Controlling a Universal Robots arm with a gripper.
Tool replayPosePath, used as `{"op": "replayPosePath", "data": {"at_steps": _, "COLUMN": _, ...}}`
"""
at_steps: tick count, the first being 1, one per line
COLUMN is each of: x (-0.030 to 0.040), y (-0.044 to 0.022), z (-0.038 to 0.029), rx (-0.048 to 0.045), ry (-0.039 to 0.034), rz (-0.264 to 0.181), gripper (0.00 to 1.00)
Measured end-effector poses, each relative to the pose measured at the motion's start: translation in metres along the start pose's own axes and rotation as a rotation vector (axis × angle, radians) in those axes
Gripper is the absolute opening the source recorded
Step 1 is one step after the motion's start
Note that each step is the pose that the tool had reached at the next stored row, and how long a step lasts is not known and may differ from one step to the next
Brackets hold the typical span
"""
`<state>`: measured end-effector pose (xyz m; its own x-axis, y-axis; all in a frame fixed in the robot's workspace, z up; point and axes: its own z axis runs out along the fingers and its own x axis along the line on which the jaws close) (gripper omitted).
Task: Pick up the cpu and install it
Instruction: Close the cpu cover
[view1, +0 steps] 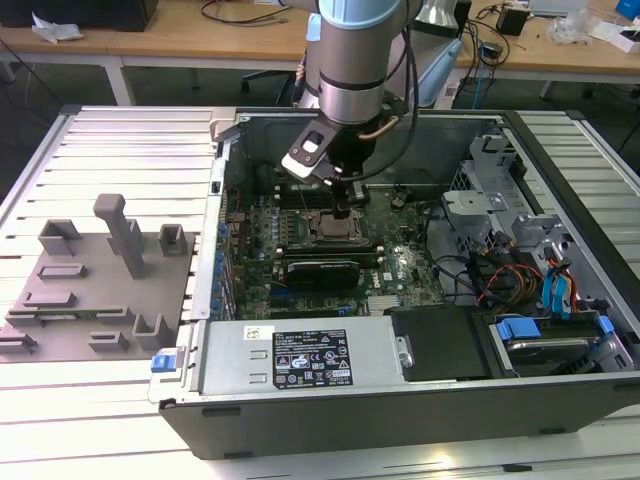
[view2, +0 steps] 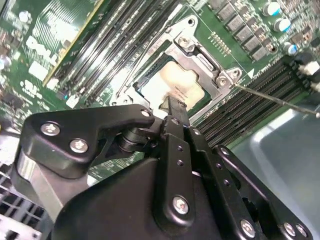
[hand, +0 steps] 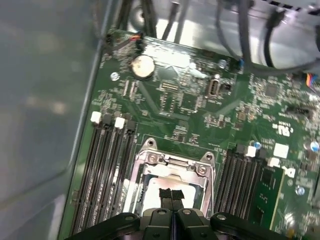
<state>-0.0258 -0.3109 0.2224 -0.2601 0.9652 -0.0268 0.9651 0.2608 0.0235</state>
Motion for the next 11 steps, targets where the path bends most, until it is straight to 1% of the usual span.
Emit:
{"op": "replayPosePath", "data": {"at_steps": 1, "x": 0.0, "y": 0.0, "z": 0.0, "rx": -0.0008, "ry": 0.0007, "rz": -0.029, "gripper": 0.11}}
{"op": "replayPosePath", "data": {"at_steps": 5, "x": 0.0, "y": 0.0, "z": 0.0, "rx": -0.003, "ry": 0.0026, "rz": -0.11, "gripper": 0.11}}
{"op": "replayPosePath", "data": {"at_steps": 6, "x": 0.0, "y": 0.0, "z": 0.0, "rx": -0.0038, "ry": 0.0032, "rz": -0.138, "gripper": 0.11}}
{"op": "replayPosePath", "data": {"at_steps": 11, "x": 0.0, "y": 0.0, "z": 0.0, "rx": -0.0062, "ry": 0.0054, "rz": -0.23, "gripper": 0.11}}
